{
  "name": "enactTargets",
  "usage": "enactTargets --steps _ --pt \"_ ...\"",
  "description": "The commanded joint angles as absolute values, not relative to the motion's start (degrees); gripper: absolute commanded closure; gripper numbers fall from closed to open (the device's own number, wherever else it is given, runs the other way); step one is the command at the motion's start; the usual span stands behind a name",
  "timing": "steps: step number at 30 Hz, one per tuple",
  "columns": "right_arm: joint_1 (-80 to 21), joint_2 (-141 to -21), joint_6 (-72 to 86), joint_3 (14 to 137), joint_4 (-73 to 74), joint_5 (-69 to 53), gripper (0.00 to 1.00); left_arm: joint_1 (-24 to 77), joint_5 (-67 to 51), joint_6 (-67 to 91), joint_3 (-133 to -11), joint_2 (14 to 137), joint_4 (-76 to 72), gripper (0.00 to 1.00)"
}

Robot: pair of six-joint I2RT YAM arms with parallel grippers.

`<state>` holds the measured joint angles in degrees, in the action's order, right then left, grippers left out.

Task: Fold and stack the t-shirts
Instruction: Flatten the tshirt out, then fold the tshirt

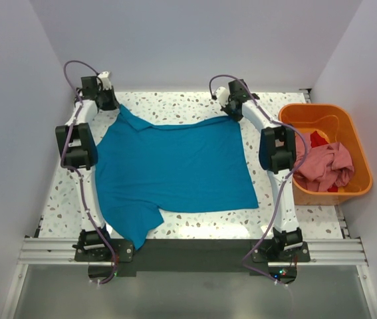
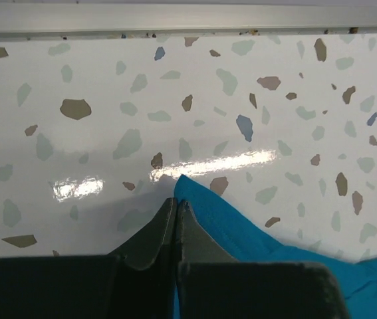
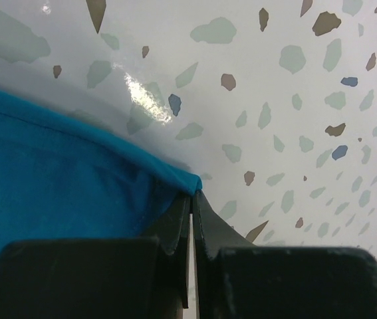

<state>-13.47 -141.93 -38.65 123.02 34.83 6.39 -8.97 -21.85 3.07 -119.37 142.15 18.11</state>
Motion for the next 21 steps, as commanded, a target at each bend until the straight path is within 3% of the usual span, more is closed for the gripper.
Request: enactTargets --steps 1,13,21 --pt "-13.10 -135.53 -39.72 122.00 33.14 5.10 1.00 -8.88 -24.08 4.30 -119.72 132.37 14.76 1.00" --pt "-12.74 -129.91 -41.57 118.83 35.33 2.38 1.00 -8.79 -26.02 6.76 -105.13 115.15 23.37 1.00" --pt "-12.48 -125.42 -43.77 115.49 38.23 0.53 1.00 -8.79 -16.45 9.76 -98.88 106.19 31.71 1.00"
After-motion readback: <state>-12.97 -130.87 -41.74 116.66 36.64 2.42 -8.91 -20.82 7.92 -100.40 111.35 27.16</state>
